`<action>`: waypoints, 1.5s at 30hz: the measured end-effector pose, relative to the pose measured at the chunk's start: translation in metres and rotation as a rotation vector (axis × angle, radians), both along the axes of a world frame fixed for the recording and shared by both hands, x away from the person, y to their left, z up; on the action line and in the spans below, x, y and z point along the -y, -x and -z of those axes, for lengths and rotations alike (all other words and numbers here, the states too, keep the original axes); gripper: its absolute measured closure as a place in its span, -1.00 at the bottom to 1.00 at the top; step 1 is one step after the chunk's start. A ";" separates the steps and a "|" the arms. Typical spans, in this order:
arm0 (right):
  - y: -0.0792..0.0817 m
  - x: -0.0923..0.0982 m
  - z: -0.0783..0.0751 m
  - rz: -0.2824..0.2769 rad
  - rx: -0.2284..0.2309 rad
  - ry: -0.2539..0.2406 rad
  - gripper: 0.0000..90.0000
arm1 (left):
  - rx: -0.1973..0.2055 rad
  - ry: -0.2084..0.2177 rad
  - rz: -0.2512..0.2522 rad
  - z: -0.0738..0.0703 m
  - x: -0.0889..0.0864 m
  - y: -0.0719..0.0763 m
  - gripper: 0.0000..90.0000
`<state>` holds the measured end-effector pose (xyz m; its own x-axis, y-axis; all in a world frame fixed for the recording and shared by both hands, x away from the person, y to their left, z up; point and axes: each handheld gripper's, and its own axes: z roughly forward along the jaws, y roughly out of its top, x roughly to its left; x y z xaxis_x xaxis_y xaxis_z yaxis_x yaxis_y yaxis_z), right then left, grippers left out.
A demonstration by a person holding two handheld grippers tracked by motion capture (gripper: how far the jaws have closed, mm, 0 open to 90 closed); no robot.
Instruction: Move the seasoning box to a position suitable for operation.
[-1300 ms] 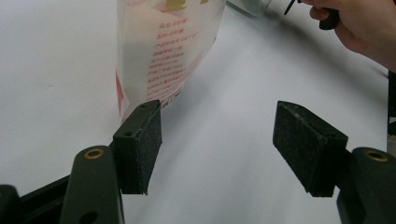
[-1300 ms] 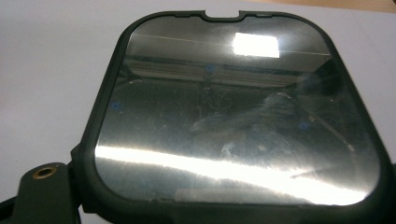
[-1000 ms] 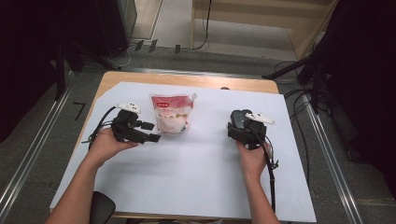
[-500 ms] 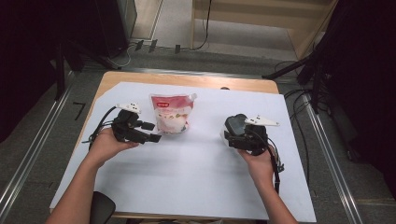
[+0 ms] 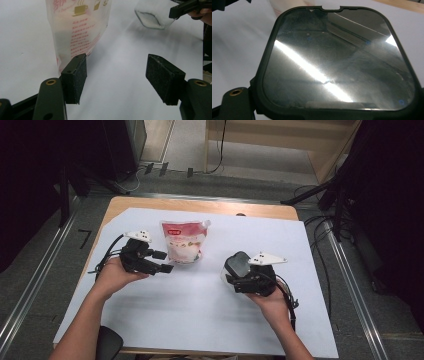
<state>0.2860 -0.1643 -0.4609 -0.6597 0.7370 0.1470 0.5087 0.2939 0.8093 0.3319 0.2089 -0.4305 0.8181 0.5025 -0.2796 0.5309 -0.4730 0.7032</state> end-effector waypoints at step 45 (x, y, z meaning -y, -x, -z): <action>-0.004 -0.039 0.019 -0.085 -0.033 0.092 -0.70 | 0.026 -0.038 0.070 0.000 0.023 0.015 -0.22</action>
<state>0.2900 -0.1249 -0.4797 -0.7165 0.6898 0.1043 0.5047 0.4093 0.7601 0.3167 0.1858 -0.4308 0.8582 0.4539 -0.2398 0.4776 -0.5347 0.6971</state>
